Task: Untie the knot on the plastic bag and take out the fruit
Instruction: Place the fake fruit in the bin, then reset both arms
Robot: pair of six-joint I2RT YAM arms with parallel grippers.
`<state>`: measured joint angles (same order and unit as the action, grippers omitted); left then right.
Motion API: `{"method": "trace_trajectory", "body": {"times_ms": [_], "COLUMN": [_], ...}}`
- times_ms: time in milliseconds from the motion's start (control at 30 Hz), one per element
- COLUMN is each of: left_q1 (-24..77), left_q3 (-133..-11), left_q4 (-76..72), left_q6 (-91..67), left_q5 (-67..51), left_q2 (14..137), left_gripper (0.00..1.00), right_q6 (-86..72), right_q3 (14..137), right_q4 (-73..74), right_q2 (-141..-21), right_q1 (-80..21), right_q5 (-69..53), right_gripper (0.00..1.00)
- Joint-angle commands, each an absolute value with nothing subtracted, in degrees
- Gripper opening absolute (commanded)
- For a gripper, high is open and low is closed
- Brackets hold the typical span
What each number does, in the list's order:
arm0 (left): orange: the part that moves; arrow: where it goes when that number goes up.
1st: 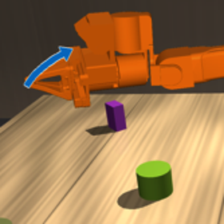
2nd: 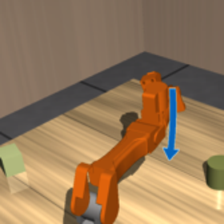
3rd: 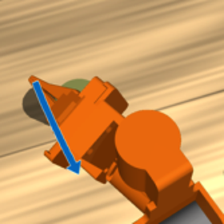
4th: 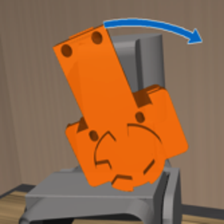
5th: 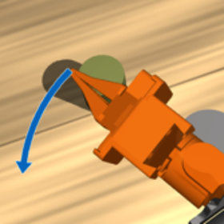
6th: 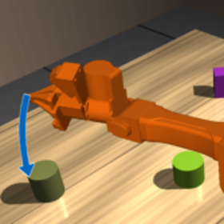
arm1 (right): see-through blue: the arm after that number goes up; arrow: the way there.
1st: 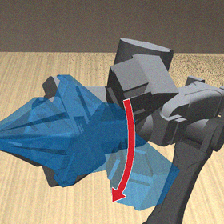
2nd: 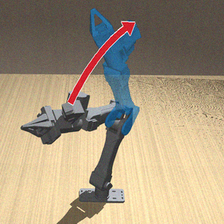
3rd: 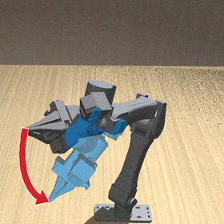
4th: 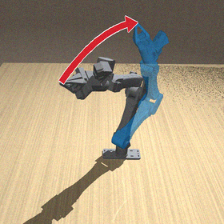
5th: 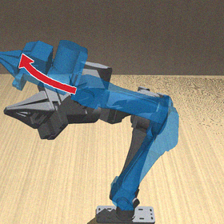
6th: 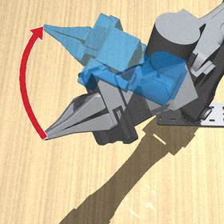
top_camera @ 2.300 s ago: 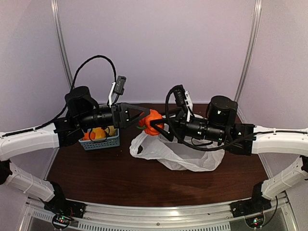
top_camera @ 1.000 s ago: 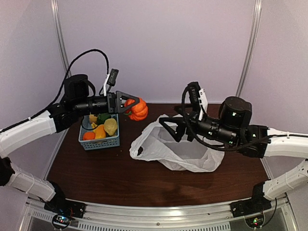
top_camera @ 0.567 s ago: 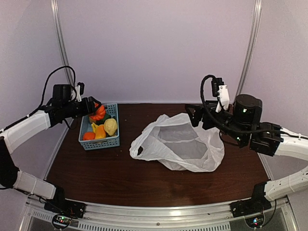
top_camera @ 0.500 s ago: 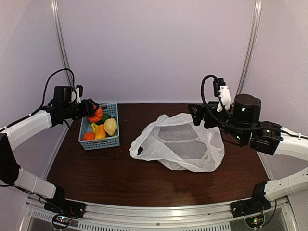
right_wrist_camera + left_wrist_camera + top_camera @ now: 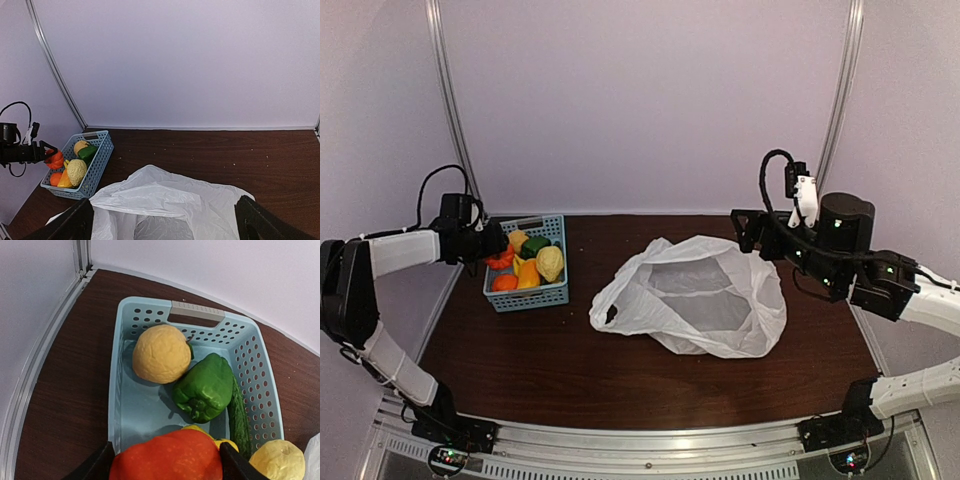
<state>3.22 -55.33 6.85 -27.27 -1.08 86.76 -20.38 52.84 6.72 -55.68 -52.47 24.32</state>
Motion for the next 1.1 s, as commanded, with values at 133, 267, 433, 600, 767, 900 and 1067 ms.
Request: {"method": "trace_trajectory", "body": {"times_ms": [133,267,433,600,767,900,1067], "left_q1": [2.5,2.4,2.4,2.5,2.5,2.3,-1.0], "left_q3": [-58.0,-58.2,-58.0,-57.7,-56.9,-57.6,-56.8], "left_q4": [4.8,4.9,5.0,5.3,5.5,7.7,9.4], "left_q6": [-23.9,-23.4,-22.7,-22.2,-21.7,-20.1,-20.4], "left_q5": [-3.9,-4.5,-4.5,-4.8,-4.0,-3.3,-4.5], "left_q2": [91.9,91.8,90.7,88.8,85.2,83.7,81.9], "left_gripper": [0.68,0.86,0.97,0.98,0.97,0.97,0.97], "right_q6": [-22.6,-22.3,-22.2,-22.0,-20.9,-19.8,-20.5], "right_q3": [52.1,52.3,52.4,52.9,55.3,58.9,62.9], "right_q4": [8.3,8.5,8.6,9.1,11.3,15.2,21.8], "right_q2": [-55.9,-55.7,-56.0,-56.5,-57.3,-59.6,-62.9], "right_q1": [-51.6,-51.5,-51.3,-51.2,-50.4,-47.7,-40.2], "right_q5": [25.9,25.8,25.5,25.4,25.3,25.2,23.3], "right_gripper": [1.00,0.99,0.99,0.99,0.99,0.99,0.99]}}
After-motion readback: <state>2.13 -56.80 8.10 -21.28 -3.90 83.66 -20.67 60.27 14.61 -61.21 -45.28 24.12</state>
